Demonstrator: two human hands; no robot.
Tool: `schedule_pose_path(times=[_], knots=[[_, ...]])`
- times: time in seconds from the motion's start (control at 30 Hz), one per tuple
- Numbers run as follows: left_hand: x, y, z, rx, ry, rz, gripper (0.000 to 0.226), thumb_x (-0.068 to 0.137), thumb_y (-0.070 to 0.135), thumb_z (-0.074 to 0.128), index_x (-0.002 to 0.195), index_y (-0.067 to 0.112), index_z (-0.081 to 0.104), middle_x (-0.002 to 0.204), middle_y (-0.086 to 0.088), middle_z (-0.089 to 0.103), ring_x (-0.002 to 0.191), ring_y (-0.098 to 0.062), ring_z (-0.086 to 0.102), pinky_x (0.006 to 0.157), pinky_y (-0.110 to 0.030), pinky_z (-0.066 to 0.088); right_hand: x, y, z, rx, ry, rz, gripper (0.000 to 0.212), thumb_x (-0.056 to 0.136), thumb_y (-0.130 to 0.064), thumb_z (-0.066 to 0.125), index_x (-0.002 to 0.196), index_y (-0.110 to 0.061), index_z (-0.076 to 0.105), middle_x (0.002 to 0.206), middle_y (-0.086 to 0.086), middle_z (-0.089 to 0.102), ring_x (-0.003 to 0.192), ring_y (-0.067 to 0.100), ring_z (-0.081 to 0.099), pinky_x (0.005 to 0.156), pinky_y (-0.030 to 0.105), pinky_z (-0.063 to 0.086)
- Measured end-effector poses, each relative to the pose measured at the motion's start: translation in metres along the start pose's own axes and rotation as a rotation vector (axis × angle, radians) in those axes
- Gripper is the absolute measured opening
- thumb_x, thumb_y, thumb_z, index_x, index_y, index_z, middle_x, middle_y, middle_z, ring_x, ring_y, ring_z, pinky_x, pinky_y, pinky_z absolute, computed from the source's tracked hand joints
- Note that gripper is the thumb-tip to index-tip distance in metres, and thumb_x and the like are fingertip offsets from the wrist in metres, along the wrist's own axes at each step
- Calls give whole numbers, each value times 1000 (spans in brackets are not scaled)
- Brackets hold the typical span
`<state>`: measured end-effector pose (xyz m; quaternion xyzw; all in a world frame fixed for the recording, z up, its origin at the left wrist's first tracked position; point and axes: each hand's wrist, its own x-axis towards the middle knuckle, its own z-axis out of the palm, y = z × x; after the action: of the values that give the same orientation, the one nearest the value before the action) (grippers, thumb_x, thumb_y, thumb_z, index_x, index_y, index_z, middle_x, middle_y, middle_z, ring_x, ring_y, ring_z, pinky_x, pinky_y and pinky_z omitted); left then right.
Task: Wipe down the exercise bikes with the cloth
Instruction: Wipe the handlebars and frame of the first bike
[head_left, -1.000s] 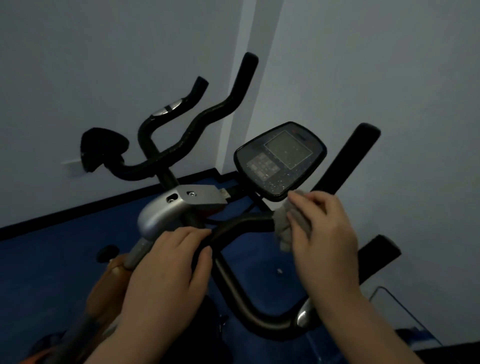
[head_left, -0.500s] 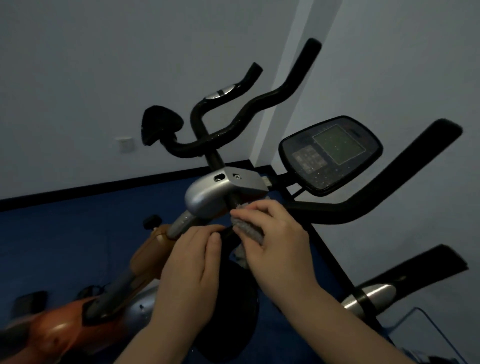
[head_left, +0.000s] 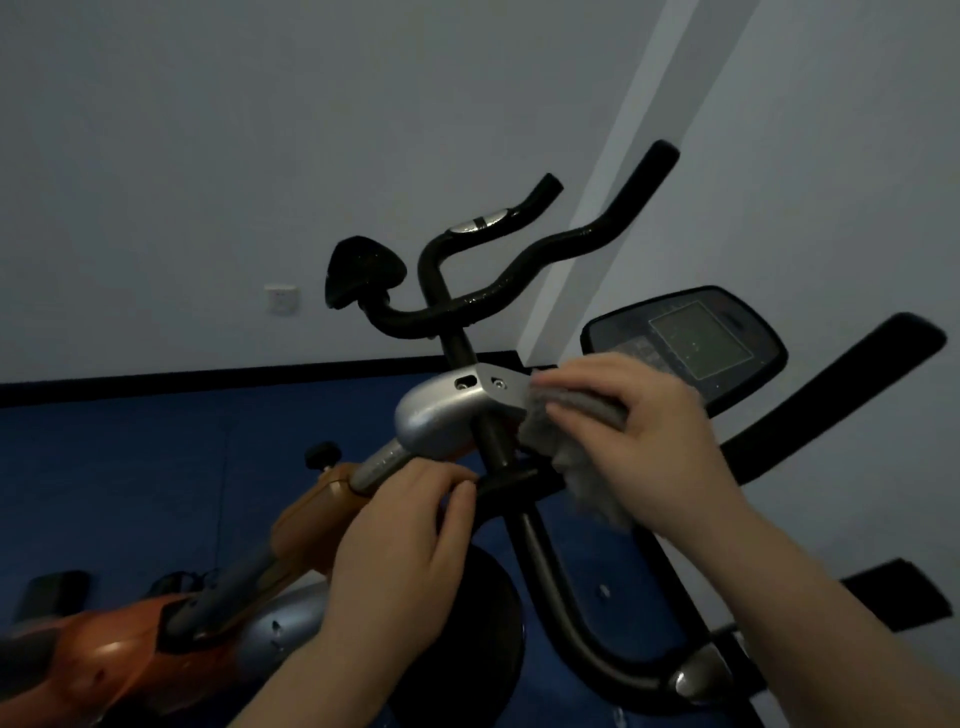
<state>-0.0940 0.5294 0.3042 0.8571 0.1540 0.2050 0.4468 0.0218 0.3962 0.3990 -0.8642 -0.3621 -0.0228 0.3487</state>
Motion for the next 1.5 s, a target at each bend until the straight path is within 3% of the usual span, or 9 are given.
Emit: schedule_pose_path(times=[0.13, 0.27, 0.37, 0.53, 0.7, 0.87, 1.1, 1.23, 1.5], knots=[[4, -1, 3, 25, 17, 31, 20, 87, 38, 39, 91, 35, 58, 87, 19, 57, 86, 3, 51, 66, -25, 47, 11, 8, 14, -229, -385, 10, 22, 90, -40, 54, 100, -31, 71, 101, -13, 67, 96, 3, 59, 88, 34, 49], [3, -6, 5, 56, 62, 47, 18, 88, 35, 41, 89, 34, 59, 84, 18, 58, 83, 1, 51, 62, -18, 43, 18, 14, 19, -117, -371, 92, 14, 72, -32, 78, 81, -40, 75, 95, -21, 67, 93, -4, 60, 90, 30, 50], [3, -7, 6, 64, 60, 40, 18, 87, 36, 42, 90, 34, 60, 83, 17, 58, 81, 1, 50, 59, -15, 40, 32, 13, 36, -109, -383, 169, 12, 67, -29, 81, 69, -39, 74, 91, -15, 68, 91, 2, 61, 86, 29, 51], [1, -8, 5, 67, 48, 57, 20, 88, 36, 40, 93, 33, 60, 86, 18, 57, 82, 1, 51, 58, -14, 40, 30, 14, 53, -262, -159, 117, 16, 73, -27, 76, 84, -33, 66, 99, -7, 63, 90, 12, 58, 75, 28, 47], [1, -8, 4, 58, 39, 63, 22, 87, 39, 38, 94, 34, 59, 88, 18, 57, 84, 2, 50, 61, -16, 42, 38, 12, 40, -258, -407, 138, 21, 69, -30, 79, 74, -41, 62, 96, -12, 61, 93, 12, 59, 79, 33, 51], [3, -11, 5, 47, 26, 67, 21, 88, 38, 39, 95, 33, 58, 89, 18, 57, 85, 1, 50, 60, -17, 43, 46, 8, 61, -259, -207, 130, 16, 69, -28, 81, 78, -33, 68, 95, -8, 59, 91, 14, 57, 78, 29, 46], [5, -16, 1, -3, -59, 123, 26, 85, 45, 32, 95, 37, 55, 90, 20, 53, 89, 3, 49, 59, -13, 39, 38, 0, 39, -263, -478, 230, 13, 71, -36, 77, 78, -44, 71, 98, -8, 67, 92, 9, 59, 78, 26, 48], [6, -26, -1, -50, -121, 161, 26, 86, 46, 34, 100, 39, 55, 94, 22, 52, 91, 2, 52, 69, -14, 42, 30, 1, 40, -264, -397, 184, 13, 74, -33, 75, 84, -41, 72, 95, -14, 65, 91, 8, 58, 81, 27, 44], [3, -30, -8, 0, -180, 152, 31, 85, 56, 30, 104, 44, 50, 95, 21, 55, 88, 4, 53, 65, -16, 43, -1, -4, 62, -270, -57, 139, 22, 75, -22, 75, 94, -30, 72, 100, -12, 66, 93, 6, 60, 81, 18, 42]])
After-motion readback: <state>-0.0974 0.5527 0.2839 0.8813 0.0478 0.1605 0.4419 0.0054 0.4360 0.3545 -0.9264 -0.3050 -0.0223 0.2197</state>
